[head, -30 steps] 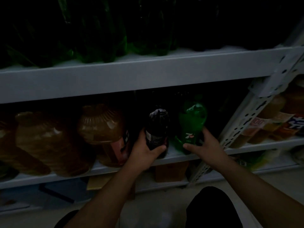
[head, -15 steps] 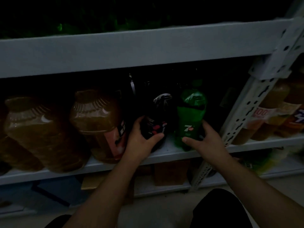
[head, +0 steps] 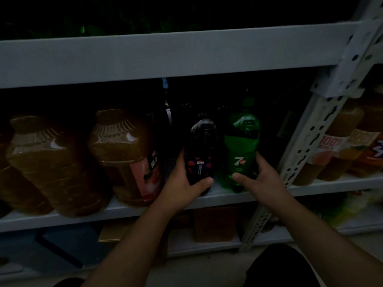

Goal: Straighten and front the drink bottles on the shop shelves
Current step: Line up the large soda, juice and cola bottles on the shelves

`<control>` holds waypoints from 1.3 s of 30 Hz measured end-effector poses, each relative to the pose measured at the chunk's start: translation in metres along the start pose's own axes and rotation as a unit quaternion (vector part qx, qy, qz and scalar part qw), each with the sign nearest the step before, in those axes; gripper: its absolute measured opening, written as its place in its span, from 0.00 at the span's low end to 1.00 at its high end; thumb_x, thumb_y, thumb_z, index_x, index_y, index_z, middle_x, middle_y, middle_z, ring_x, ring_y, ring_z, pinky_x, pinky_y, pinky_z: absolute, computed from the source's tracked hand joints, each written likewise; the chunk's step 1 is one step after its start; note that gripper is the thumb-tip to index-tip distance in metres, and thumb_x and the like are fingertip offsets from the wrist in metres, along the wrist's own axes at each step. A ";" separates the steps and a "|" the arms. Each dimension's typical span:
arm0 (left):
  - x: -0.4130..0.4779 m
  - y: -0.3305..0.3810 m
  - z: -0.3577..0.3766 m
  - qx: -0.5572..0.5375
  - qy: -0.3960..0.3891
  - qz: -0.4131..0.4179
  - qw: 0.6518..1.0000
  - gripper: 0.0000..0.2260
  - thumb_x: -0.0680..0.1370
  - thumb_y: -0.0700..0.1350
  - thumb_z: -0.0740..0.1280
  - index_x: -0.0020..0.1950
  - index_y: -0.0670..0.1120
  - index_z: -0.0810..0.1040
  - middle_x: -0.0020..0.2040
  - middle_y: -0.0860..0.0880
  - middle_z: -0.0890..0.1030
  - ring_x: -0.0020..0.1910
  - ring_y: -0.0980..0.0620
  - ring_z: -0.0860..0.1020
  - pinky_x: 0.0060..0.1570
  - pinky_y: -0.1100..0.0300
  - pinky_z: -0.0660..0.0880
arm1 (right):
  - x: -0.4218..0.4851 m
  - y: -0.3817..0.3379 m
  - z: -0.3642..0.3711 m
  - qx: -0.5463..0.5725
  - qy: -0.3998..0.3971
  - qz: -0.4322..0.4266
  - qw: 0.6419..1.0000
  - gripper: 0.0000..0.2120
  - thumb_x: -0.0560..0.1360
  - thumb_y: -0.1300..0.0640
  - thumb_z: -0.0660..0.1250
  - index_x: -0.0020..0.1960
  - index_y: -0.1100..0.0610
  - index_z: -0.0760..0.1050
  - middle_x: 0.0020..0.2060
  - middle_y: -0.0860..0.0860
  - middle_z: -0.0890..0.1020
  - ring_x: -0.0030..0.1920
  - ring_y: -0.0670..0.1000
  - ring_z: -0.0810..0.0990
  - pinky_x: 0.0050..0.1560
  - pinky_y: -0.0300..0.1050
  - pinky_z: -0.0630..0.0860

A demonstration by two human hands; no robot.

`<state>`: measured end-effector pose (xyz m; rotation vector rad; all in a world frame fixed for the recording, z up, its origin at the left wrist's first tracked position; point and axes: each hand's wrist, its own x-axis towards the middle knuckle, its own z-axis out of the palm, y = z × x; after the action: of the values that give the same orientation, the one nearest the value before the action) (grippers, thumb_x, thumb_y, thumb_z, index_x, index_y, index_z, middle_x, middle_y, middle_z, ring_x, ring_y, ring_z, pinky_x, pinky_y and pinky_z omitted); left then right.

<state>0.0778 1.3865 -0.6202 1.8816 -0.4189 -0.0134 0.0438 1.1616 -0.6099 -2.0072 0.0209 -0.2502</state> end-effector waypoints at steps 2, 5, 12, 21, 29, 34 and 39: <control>0.003 -0.002 0.003 0.023 0.027 -0.015 0.999 0.45 0.63 0.59 0.77 0.73 0.60 0.55 0.61 0.65 0.70 0.60 0.70 0.70 0.52 0.79 0.65 | 0.001 0.003 0.001 0.003 -0.012 -0.003 1.000 0.33 0.71 0.50 0.73 0.68 0.35 0.60 0.55 0.25 0.69 0.54 0.26 0.68 0.56 0.30 0.64; 0.007 -0.009 0.003 0.033 0.069 -0.025 0.997 0.45 0.63 0.55 0.79 0.73 0.55 0.58 0.57 0.66 0.70 0.60 0.62 0.71 0.52 0.75 0.64 | 0.002 0.007 0.000 0.008 -0.019 0.008 1.000 0.35 0.69 0.48 0.74 0.70 0.38 0.60 0.58 0.29 0.70 0.60 0.36 0.69 0.61 0.38 0.67; 0.006 -0.015 0.004 0.046 0.071 -0.012 0.996 0.43 0.63 0.57 0.78 0.71 0.57 0.58 0.57 0.69 0.70 0.59 0.66 0.70 0.52 0.77 0.65 | 0.004 0.011 0.003 0.031 -0.006 0.012 0.999 0.37 0.65 0.46 0.77 0.69 0.39 0.63 0.61 0.37 0.73 0.63 0.43 0.72 0.64 0.48 0.70; 0.005 -0.014 0.004 0.052 0.070 0.004 0.996 0.44 0.65 0.55 0.78 0.73 0.56 0.56 0.62 0.62 0.69 0.63 0.63 0.68 0.55 0.74 0.63 | 0.006 0.008 0.020 0.057 0.045 0.000 0.997 0.33 0.70 0.52 0.74 0.69 0.42 0.61 0.60 0.43 0.70 0.60 0.46 0.71 0.60 0.43 0.70; 0.007 -0.014 0.005 0.039 0.061 0.002 0.997 0.42 0.65 0.56 0.78 0.72 0.59 0.57 0.59 0.67 0.70 0.59 0.68 0.70 0.52 0.79 0.64 | 0.000 0.012 0.023 0.036 0.081 -0.008 0.996 0.40 0.61 0.44 0.79 0.68 0.47 0.64 0.56 0.39 0.75 0.54 0.40 0.75 0.51 0.32 0.71; 0.008 -0.017 0.006 0.029 0.055 0.011 0.998 0.42 0.65 0.57 0.77 0.71 0.60 0.57 0.58 0.71 0.68 0.57 0.79 0.67 0.50 0.83 0.64 | -0.001 0.015 0.028 0.042 0.072 0.003 0.997 0.43 0.58 0.37 0.76 0.69 0.40 0.62 0.60 0.40 0.74 0.58 0.42 0.74 0.57 0.42 0.73; 0.002 -0.009 0.007 0.029 0.049 -0.013 0.998 0.43 0.66 0.55 0.77 0.72 0.61 0.54 0.60 0.68 0.68 0.63 0.64 0.69 0.57 0.72 0.66 | -0.003 0.019 0.025 0.057 0.051 -0.008 0.997 0.36 0.62 0.39 0.76 0.66 0.34 0.64 0.50 0.25 0.74 0.51 0.27 0.73 0.48 0.29 0.70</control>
<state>0.0811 1.3818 -0.6304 1.9357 -0.3298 0.0734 0.0472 1.1756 -0.6380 -1.8807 0.0530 -0.3563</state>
